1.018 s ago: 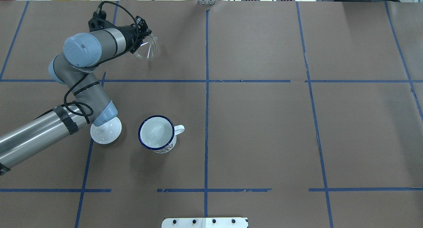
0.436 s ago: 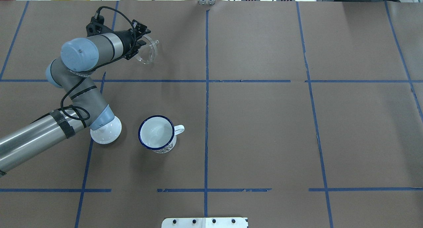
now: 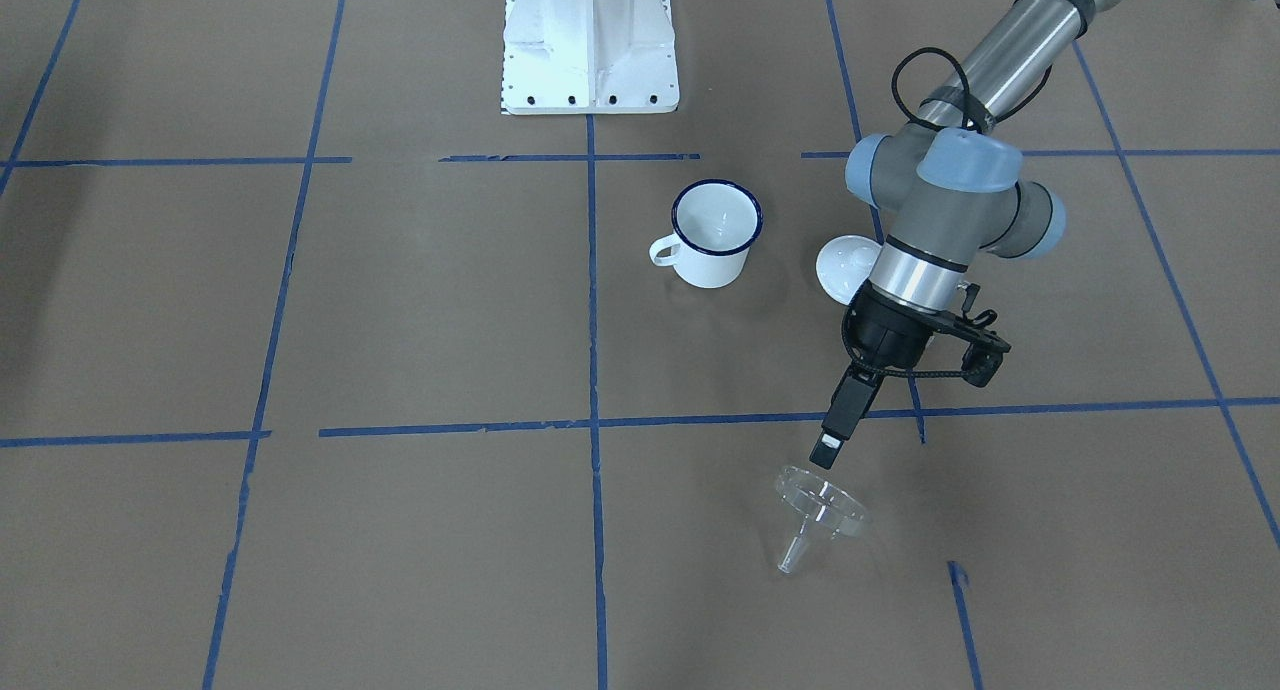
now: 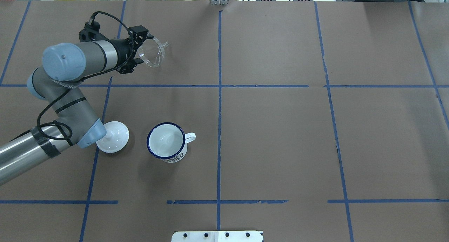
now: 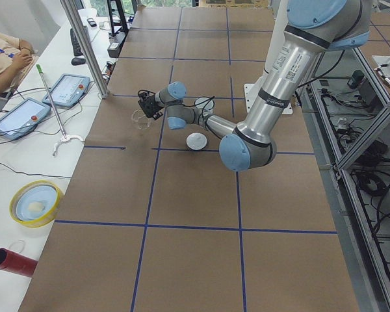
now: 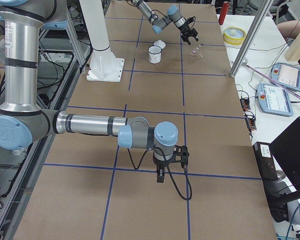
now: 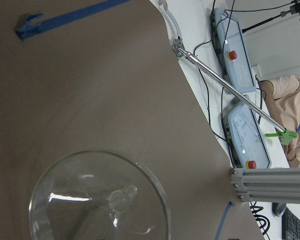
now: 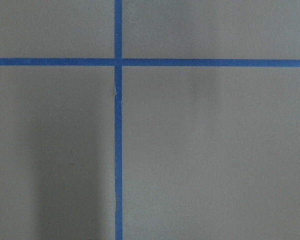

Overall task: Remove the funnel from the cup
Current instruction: 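Lower the glass funnel onto the table and open the left gripper, then move the left gripper down over the white funnel beside the mug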

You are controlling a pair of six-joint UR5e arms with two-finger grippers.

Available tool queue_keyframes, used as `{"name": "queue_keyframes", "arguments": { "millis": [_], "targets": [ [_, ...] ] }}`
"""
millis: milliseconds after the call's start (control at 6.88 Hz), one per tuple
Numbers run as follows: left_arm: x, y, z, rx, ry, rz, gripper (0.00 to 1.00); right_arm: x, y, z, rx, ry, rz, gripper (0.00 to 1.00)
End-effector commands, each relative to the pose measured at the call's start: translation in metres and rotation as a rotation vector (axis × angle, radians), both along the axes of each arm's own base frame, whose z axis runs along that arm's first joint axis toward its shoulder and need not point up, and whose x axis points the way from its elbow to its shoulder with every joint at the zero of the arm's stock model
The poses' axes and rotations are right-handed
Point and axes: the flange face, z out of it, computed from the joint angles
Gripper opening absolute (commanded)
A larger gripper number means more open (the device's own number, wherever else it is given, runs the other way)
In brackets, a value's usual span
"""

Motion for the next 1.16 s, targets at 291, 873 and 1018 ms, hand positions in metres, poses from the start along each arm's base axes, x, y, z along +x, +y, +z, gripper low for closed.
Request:
{"name": "queue_keyframes", "arguments": {
  "millis": [291,873,1018],
  "targets": [
    [-0.066,0.078,-0.037,-0.14,-0.213,0.188,0.97,0.0,0.0,0.0,0.0,0.0,0.0,1.0],
    [-0.106,0.119,-0.01,-0.05,-0.5,0.382,0.94,0.0,0.0,0.0,0.0,0.0,0.0,1.0],
    [-0.118,0.135,0.02,-0.05,-0.537,0.461,0.94,0.0,0.0,0.0,0.0,0.0,0.0,1.0]
  ]
}}
